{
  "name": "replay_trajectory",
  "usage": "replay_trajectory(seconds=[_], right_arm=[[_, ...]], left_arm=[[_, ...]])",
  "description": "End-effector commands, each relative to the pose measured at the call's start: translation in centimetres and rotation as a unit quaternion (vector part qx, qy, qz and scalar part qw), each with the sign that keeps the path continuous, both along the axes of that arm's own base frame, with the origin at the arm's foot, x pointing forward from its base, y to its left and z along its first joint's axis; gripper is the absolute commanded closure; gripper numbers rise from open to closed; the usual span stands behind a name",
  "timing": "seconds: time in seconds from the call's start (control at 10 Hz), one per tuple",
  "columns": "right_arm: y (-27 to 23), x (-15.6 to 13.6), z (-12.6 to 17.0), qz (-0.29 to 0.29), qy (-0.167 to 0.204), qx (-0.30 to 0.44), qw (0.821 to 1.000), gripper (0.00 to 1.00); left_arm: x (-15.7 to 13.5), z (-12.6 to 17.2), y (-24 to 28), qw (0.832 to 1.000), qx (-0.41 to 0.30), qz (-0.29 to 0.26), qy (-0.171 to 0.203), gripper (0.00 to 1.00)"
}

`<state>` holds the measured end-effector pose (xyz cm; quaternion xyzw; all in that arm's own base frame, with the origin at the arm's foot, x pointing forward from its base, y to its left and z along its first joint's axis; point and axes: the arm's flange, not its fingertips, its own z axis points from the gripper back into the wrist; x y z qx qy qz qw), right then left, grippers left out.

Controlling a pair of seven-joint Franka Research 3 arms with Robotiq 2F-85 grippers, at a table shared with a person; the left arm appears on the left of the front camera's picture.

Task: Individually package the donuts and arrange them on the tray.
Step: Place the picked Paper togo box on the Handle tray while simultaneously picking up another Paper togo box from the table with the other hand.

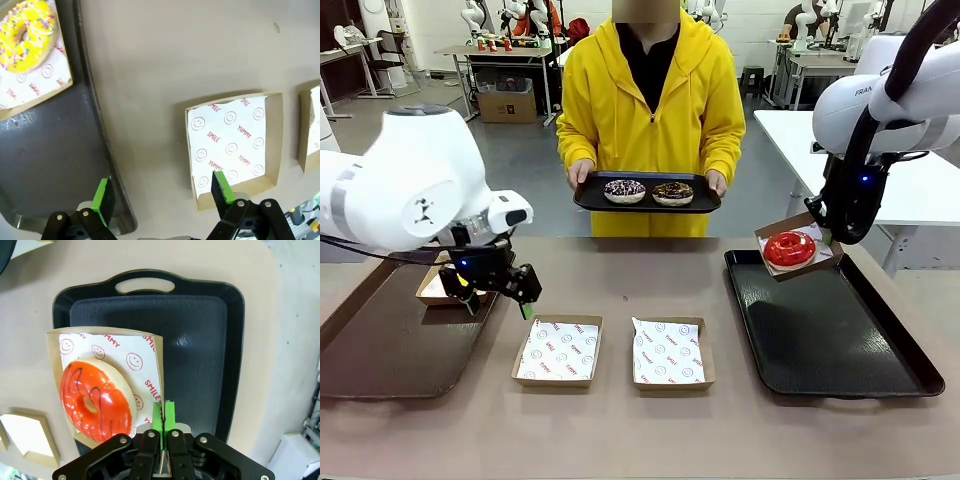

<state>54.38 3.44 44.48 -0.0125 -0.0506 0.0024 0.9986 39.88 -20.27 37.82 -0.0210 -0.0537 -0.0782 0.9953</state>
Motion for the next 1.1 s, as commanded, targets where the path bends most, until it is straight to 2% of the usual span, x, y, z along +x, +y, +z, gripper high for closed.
replay_trajectory(seconds=[0.0, 0.3, 0.4, 0.5, 1.0], right_arm=[[-0.1, -0.5, 0.1, 0.0, -0.001, -0.005, 1.0, 0.98], [-0.1, -0.5, 0.1, 0.0, -0.001, -0.005, 1.0, 0.98], [-0.1, -0.5, 0.1, 0.0, -0.001, -0.005, 1.0, 0.98], [-0.1, -0.5, 0.1, 0.0, -0.001, -0.005, 1.0, 0.98], [-0.1, -0.5, 0.1, 0.0, -0.001, -0.005, 1.0, 0.98]], left_arm=[[-0.3, -1.6, -2.1, 1.0, 0.028, 0.003, -0.013, 0.0], [-0.4, -3.7, -4.2, 0.999, 0.032, 0.003, -0.008, 0.0], [-0.2, -3.6, -3.9, 1.0, 0.024, 0.004, -0.008, 0.0], [-0.9, -3.3, -3.3, 1.0, 0.024, -0.012, 0.007, 0.0], [-0.9, -3.3, -3.3, 1.0, 0.024, -0.012, 0.007, 0.0]])
